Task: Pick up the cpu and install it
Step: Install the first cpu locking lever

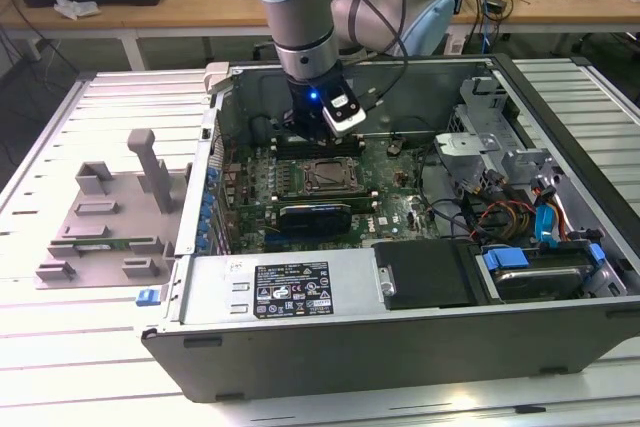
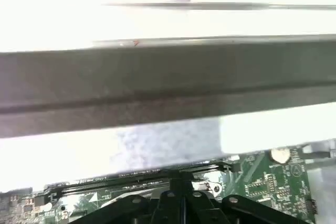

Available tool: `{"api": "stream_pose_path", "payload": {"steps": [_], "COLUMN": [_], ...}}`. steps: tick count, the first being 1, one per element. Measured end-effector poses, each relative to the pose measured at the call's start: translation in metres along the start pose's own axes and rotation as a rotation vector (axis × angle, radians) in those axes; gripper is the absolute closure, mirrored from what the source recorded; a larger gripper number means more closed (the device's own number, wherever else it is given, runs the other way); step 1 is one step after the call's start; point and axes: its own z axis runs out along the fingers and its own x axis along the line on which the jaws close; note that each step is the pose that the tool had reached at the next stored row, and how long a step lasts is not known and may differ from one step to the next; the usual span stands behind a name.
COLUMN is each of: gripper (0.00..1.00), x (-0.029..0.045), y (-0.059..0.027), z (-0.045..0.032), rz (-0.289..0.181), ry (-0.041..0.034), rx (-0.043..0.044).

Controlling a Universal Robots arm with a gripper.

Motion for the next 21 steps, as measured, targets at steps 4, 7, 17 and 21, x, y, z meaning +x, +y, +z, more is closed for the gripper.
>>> {"api": "stream_pose_path", "payload": {"steps": [4,7,17,21], "gripper": [0.89,0.89,0.89,0.89], "x": [-0.0028,-0.0038,-0.0156,-0.0223], "y": [-0.0003,-0.0005,-0.0001,-0.0014], "z": [-0.004,-0.0038,0.0002,0.0027], "rz": [0.043,0.047,0.006,-0.026], "ry": [0.0573,0.0969,0.1471,0.1524], "rx": [0.0593,0.1067,0.1494,0.1462]}}
